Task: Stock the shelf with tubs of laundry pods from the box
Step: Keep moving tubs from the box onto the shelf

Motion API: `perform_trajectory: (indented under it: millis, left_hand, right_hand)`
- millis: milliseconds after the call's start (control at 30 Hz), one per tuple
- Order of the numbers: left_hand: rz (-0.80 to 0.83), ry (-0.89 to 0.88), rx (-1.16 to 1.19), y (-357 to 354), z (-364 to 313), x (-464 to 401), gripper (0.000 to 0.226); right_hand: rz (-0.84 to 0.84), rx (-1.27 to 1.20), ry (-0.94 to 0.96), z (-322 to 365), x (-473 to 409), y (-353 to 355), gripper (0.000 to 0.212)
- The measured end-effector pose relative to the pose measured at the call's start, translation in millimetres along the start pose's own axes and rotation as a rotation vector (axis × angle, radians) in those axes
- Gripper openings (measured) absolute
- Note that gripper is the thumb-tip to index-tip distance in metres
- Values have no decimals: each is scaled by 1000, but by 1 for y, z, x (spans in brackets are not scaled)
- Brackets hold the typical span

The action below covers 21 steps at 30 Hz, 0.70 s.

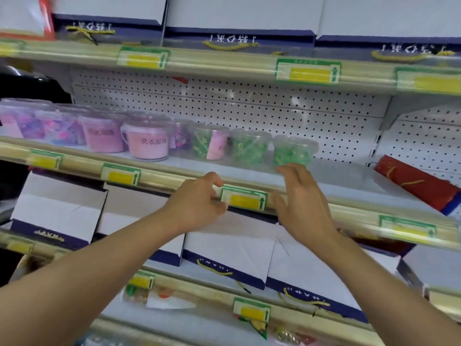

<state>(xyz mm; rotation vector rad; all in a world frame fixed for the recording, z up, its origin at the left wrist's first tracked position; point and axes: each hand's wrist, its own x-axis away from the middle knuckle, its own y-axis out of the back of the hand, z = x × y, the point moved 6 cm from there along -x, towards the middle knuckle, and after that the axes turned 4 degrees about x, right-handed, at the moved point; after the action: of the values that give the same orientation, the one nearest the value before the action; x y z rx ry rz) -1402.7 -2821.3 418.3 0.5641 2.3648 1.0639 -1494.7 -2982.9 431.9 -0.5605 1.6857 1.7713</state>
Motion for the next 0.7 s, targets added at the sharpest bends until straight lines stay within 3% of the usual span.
perform_trajectory:
  millis: [133,333,700]
  left_hand:
    - [90,-3,-7,-25,32,32,44]
    - [293,77,-49,-85,118,99,37]
    - [552,343,-74,-220,283,244,31]
  right_hand:
    - [136,19,39,33,58,-29,42]
    - [506,14,-173,59,154,-101,43]
    - [1001,-26,-393,73,366,-222,39]
